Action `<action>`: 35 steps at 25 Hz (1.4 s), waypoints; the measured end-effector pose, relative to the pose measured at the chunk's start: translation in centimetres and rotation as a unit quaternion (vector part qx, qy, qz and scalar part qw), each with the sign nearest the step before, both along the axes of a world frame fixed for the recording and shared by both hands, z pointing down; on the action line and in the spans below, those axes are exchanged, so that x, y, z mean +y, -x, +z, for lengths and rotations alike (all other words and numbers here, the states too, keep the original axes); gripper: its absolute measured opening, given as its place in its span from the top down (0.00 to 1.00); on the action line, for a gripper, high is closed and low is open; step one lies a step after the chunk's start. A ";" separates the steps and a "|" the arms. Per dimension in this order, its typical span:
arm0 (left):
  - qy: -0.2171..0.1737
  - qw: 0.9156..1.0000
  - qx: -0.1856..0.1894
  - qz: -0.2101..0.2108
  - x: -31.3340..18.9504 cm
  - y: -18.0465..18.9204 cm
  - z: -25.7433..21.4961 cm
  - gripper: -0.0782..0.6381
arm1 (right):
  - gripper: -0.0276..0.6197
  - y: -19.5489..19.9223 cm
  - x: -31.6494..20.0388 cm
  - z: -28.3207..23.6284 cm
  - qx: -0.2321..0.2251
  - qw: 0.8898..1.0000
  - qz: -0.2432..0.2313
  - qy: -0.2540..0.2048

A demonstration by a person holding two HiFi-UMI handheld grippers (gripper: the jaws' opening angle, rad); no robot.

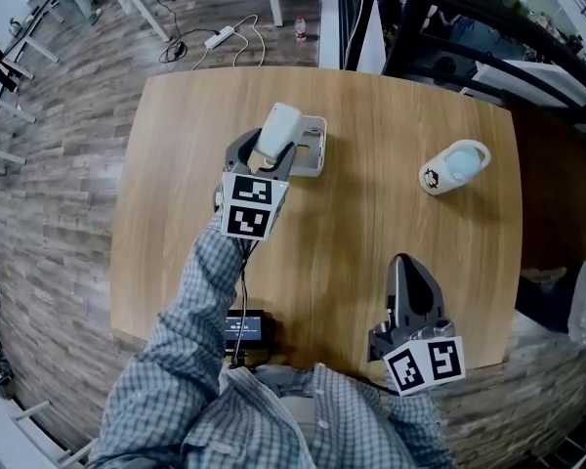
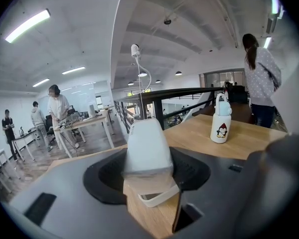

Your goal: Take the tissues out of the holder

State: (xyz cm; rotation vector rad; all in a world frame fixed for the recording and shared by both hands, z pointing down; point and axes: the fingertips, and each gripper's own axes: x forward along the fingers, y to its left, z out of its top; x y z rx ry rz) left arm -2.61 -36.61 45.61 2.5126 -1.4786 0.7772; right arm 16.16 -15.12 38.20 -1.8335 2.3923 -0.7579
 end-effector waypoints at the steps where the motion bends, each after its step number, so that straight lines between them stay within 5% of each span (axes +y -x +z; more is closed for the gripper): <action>1: -0.003 1.000 0.001 0.000 0.2 0.1 -0.4 0.53 | 0.94 -0.1 0.2 -0.2 0.001 1.000 0.002 -0.002; 35: -0.083 0.995 0.052 0.007 12.3 3.3 -11.4 0.53 | 0.94 1.0 4.6 -4.9 0.014 0.998 0.008 -0.063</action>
